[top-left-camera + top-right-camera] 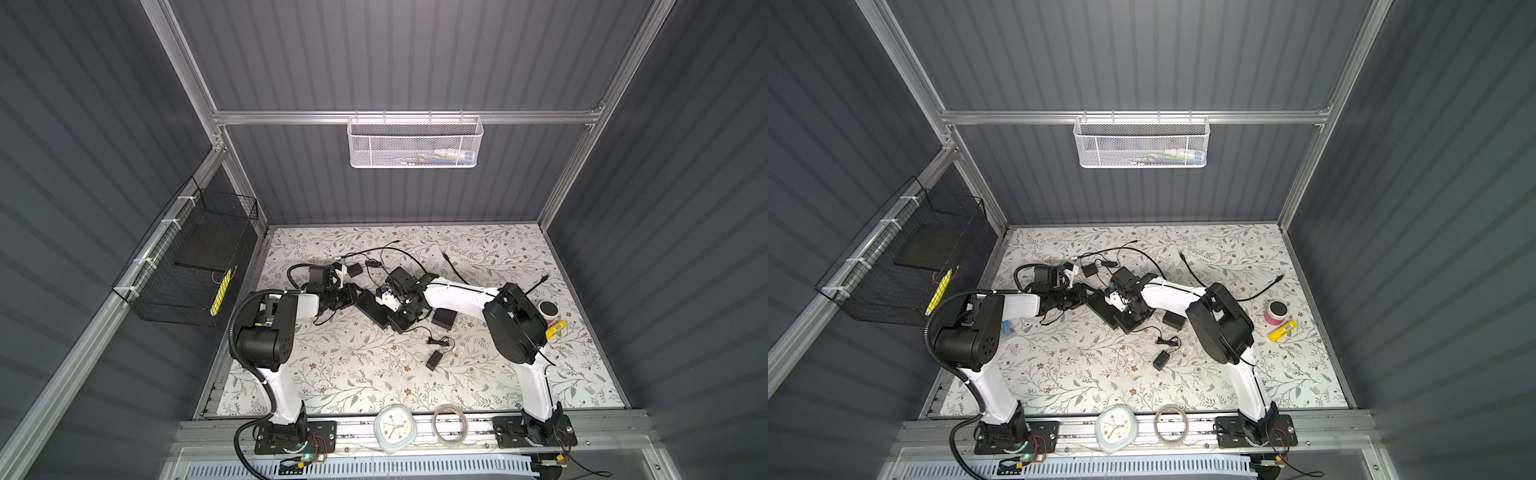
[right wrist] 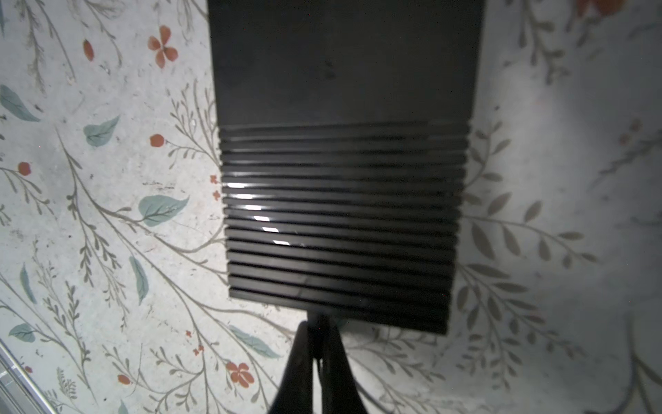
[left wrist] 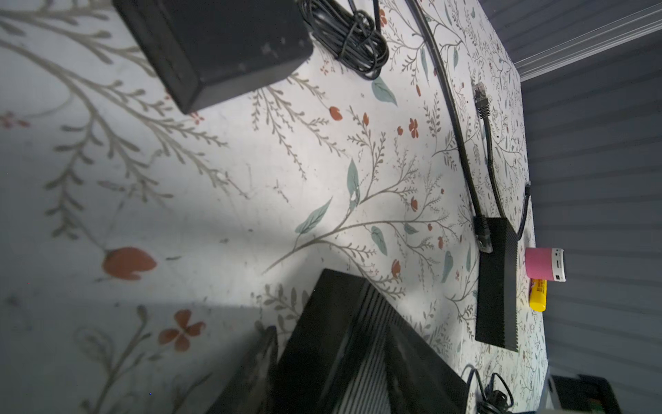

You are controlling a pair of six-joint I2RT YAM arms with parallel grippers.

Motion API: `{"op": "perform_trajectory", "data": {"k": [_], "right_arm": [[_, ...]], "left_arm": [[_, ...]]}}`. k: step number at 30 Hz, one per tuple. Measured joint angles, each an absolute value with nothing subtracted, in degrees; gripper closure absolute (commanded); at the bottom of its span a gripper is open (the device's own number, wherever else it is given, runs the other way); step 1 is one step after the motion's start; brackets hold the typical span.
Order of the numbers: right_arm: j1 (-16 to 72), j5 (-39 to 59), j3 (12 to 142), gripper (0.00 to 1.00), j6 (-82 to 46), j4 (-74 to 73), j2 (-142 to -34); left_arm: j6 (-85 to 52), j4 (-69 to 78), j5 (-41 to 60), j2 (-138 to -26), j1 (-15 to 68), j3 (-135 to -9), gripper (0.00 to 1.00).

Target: Insert the plug into the switch port

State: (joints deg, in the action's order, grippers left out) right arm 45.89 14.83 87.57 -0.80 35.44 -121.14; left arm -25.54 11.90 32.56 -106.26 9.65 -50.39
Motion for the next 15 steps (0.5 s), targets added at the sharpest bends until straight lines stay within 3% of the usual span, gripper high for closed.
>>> {"op": "perform_trajectory", "data": {"k": [15], "right_arm": [[44.40, 14.09, 89.30, 1.00, 0.14, 38.24, -121.47]], "left_arm": [[-26.13, 14.06, 30.09, -105.97, 11.73, -49.50, 0.52]]}}
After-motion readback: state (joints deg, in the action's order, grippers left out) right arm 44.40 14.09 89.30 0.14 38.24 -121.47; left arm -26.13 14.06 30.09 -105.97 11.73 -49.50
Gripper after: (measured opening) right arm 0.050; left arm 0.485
